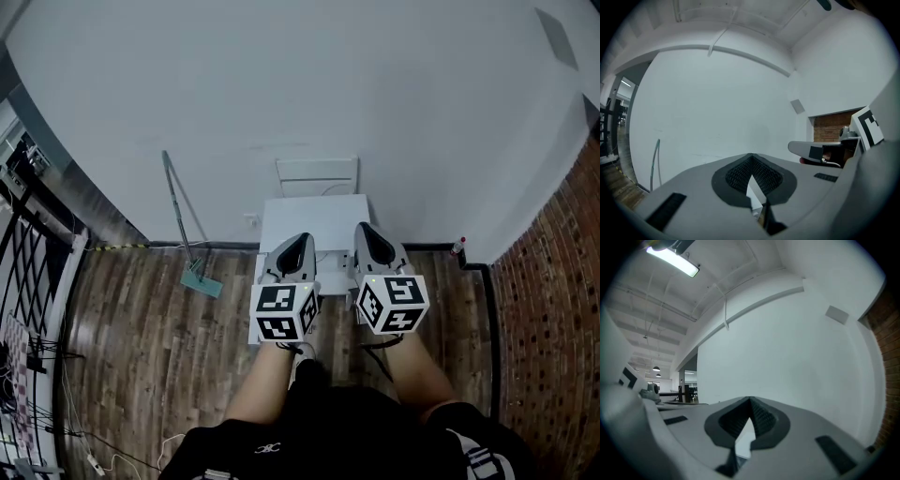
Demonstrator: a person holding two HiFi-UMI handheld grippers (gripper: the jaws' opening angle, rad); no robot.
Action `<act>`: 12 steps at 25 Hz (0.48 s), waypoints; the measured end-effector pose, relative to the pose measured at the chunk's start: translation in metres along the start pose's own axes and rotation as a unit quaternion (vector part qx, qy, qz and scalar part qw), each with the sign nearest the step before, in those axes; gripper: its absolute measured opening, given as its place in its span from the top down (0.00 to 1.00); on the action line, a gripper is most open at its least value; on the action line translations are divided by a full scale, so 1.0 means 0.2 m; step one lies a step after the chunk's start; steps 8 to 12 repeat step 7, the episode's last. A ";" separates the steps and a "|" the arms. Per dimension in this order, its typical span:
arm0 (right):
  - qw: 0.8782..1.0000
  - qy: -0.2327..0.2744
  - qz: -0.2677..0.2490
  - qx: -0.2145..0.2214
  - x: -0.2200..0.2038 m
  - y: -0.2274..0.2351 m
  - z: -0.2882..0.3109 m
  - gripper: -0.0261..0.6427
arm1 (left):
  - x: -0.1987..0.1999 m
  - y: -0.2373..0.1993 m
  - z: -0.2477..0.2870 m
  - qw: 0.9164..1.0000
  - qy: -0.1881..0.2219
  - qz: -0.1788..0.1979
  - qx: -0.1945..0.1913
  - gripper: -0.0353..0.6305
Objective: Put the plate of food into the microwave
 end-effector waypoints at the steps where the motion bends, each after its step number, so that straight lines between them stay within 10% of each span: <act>1: 1.000 0.000 -0.002 0.001 0.00 0.00 -0.01 0.94 | 0.00 0.01 0.00 1.000 0.000 0.000 -0.001 0.95; 12: 1.000 -0.006 -0.004 0.004 -0.03 0.00 -0.07 0.94 | -0.02 0.07 -0.02 1.000 -0.002 -0.005 -0.006 0.95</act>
Point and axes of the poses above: the fingertips, and each gripper's own axes: z forward along the fingers, y to its right, x out of its top, the point moved 4 cm from there along -z, backward along the fingers, and after that the axes turned 12 degrees about x, right-handed, at the moved point
